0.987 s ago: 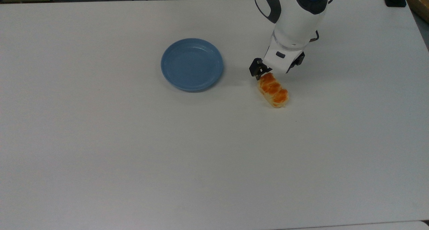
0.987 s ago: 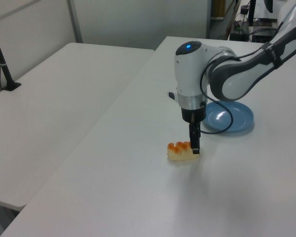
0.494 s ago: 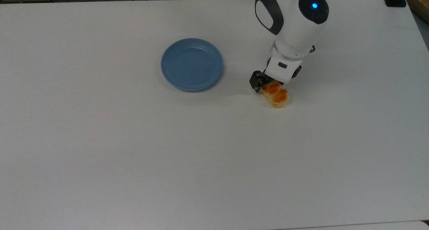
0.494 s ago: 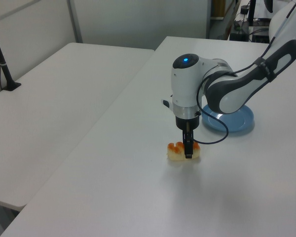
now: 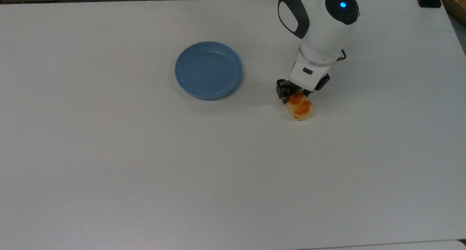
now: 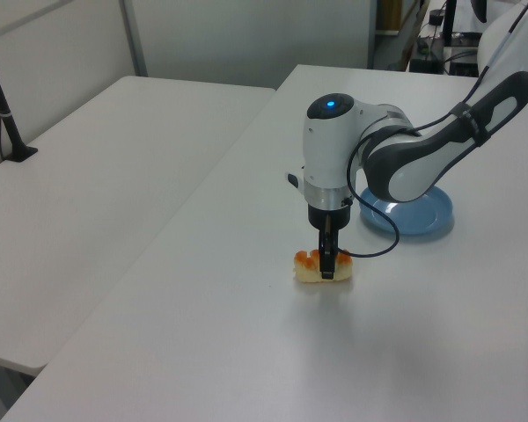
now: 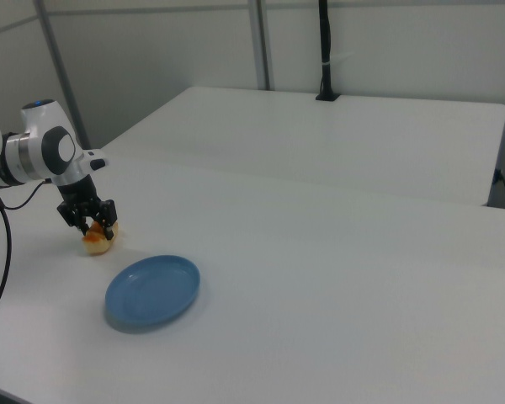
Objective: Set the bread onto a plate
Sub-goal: 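Lift the bread roll and carry it onto the blue plate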
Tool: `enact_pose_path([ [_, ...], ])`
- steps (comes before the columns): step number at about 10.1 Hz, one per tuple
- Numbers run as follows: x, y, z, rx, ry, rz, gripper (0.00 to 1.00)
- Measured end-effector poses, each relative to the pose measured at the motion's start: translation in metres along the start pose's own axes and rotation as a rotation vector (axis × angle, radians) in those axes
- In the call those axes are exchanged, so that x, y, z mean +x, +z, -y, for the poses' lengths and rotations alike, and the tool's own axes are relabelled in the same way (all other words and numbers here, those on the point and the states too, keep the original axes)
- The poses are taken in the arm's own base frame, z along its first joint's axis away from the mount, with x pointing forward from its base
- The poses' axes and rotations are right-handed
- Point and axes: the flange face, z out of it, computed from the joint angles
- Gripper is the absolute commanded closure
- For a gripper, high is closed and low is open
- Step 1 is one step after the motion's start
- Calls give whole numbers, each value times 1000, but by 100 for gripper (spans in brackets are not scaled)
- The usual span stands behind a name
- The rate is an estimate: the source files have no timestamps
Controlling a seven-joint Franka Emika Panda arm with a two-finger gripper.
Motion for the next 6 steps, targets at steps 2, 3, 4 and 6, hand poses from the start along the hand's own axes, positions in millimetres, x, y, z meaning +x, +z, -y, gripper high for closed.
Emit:
enact_pose_path([
  [2, 6, -21, -3, 6, 29, -38, 41],
  [3, 5, -49, -14, 3, 45, -57, 41],
  [4, -4, -83, -46, -14, 64, -39, 41],
  [6, -32, -84, -123, -35, 72, 28, 41],
])
